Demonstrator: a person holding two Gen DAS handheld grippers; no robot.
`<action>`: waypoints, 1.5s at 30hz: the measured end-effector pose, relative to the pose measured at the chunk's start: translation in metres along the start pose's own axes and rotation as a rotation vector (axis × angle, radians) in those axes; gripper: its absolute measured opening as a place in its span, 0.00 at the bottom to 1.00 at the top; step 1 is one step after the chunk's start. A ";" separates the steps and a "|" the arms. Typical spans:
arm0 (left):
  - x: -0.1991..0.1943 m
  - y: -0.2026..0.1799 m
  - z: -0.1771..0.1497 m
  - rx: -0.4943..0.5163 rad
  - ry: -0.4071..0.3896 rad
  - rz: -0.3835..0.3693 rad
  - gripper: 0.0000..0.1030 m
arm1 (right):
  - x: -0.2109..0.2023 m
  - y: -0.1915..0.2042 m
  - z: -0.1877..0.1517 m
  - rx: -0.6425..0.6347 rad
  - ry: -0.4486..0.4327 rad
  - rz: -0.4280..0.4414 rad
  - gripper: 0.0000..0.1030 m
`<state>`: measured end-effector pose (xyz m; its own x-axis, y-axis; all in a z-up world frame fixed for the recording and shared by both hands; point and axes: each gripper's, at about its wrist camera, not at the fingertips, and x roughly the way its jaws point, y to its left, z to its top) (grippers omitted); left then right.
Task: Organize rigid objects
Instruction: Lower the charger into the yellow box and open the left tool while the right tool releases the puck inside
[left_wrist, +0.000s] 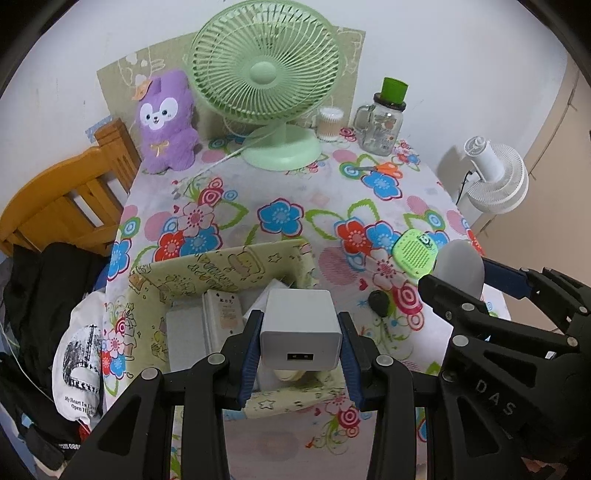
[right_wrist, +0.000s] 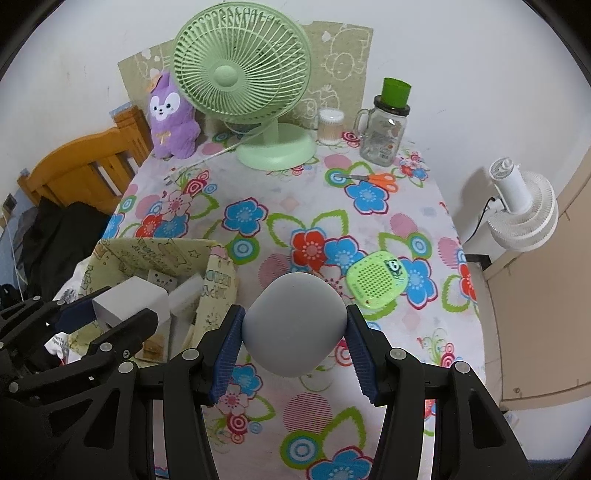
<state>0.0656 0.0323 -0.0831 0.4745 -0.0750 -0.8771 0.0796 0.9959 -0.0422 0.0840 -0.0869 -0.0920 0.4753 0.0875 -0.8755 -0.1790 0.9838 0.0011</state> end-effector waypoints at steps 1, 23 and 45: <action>0.002 0.003 -0.001 -0.003 0.005 -0.002 0.39 | 0.003 0.004 0.000 -0.002 0.004 0.000 0.56; 0.058 0.056 -0.037 -0.040 0.183 -0.021 0.39 | 0.053 0.057 -0.010 -0.061 0.116 0.045 0.56; 0.045 0.071 -0.045 -0.003 0.168 0.015 0.81 | 0.056 0.109 -0.016 -0.132 0.139 0.138 0.56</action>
<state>0.0527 0.1021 -0.1472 0.3222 -0.0512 -0.9453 0.0706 0.9971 -0.0299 0.0771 0.0226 -0.1488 0.3173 0.1888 -0.9293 -0.3495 0.9343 0.0705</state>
